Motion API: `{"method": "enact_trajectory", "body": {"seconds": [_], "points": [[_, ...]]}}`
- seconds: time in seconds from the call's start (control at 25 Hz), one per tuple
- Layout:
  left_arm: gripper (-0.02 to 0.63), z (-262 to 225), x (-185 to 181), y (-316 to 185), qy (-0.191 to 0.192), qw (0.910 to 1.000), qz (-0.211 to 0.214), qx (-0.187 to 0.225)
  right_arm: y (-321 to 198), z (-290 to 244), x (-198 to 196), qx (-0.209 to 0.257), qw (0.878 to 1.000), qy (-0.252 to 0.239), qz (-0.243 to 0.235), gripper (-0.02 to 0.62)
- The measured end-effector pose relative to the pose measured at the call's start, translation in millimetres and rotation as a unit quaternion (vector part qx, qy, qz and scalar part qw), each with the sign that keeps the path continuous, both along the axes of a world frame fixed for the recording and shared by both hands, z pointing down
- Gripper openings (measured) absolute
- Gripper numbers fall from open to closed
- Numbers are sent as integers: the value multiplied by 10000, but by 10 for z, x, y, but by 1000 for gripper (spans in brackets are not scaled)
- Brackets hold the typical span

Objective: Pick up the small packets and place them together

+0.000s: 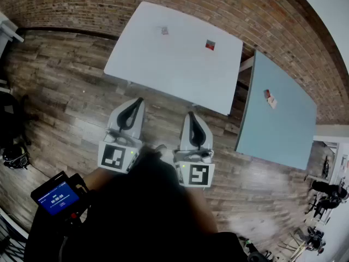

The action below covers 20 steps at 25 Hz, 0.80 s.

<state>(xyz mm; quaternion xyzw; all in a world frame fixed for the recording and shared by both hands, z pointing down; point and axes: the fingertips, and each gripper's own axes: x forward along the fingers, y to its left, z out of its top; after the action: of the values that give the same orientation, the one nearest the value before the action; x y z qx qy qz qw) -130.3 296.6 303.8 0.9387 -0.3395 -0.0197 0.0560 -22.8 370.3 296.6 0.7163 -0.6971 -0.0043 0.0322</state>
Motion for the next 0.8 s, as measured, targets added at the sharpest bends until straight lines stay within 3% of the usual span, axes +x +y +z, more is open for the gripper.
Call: {"method": "enact_trajectory", "body": {"seconds": [0.4,0.8], "points": [[0,57,20,-10,-187,9996,70,174,151,119,194,-151,9990,-343,234,2],[0,43,245,265,-160,9996,-112,185,424,144,510,-101,9992,-276,280,3]]}}
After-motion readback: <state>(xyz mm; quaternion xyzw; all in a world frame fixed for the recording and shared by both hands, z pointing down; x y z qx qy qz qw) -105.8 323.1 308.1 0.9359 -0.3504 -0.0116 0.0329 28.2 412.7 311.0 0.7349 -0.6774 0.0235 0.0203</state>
